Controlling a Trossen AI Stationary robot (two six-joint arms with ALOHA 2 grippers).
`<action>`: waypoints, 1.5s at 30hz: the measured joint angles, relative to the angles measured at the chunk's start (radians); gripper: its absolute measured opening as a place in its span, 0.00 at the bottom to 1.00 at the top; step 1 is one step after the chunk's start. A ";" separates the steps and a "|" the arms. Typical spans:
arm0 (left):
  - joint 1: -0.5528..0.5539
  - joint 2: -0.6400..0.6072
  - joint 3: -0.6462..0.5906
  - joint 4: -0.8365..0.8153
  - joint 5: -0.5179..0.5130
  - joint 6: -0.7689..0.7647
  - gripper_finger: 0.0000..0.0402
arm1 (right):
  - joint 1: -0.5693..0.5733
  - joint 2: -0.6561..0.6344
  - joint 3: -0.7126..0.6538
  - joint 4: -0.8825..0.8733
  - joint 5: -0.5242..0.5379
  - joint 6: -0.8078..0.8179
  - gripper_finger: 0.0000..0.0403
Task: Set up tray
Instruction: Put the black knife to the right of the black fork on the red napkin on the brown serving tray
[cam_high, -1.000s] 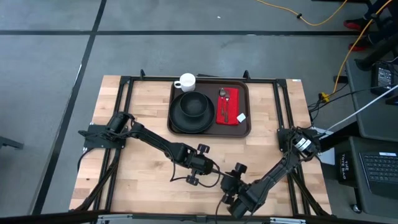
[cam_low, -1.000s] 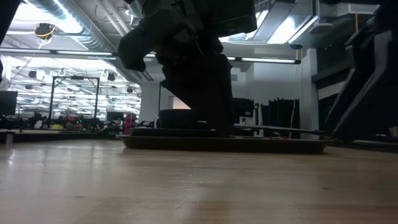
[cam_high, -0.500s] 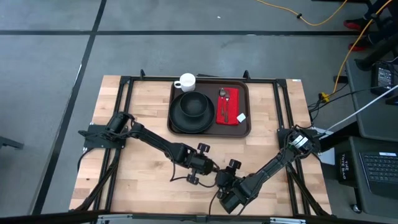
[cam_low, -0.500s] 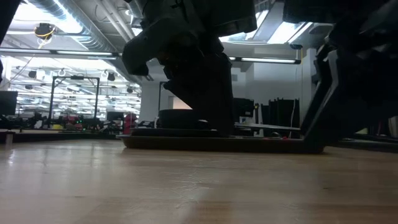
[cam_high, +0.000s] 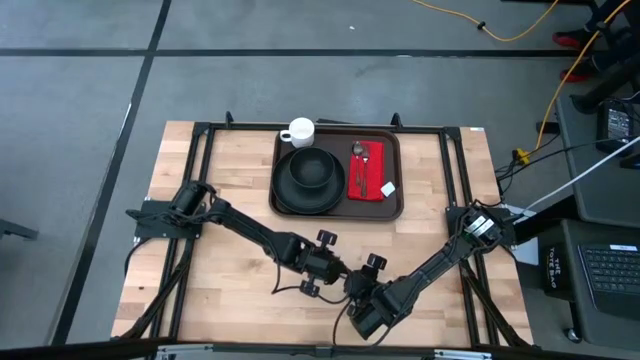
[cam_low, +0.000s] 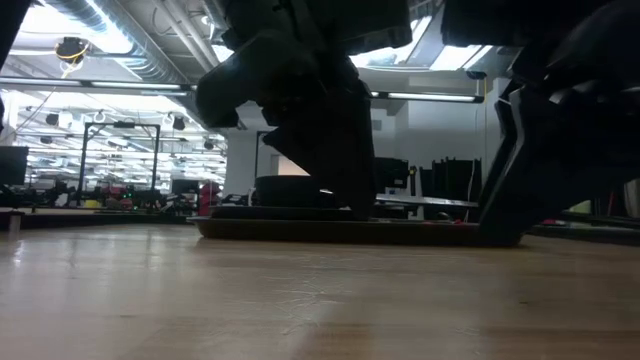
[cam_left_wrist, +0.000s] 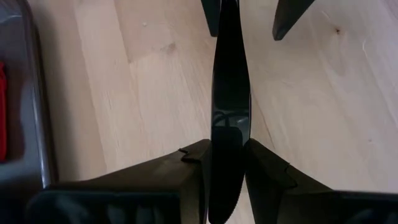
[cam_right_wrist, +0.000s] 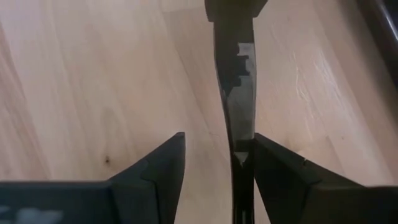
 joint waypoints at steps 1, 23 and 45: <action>-0.001 0.000 0.000 -0.001 -0.007 0.000 0.16 | -0.001 0.000 0.000 0.001 -0.003 0.001 0.45; -0.001 0.000 0.000 -0.005 0.043 0.021 0.16 | -0.016 0.000 -0.001 0.006 -0.002 -0.004 0.13; -0.038 -0.058 0.000 -0.026 0.069 -0.024 0.37 | -0.017 0.000 0.000 0.001 0.000 -0.006 0.14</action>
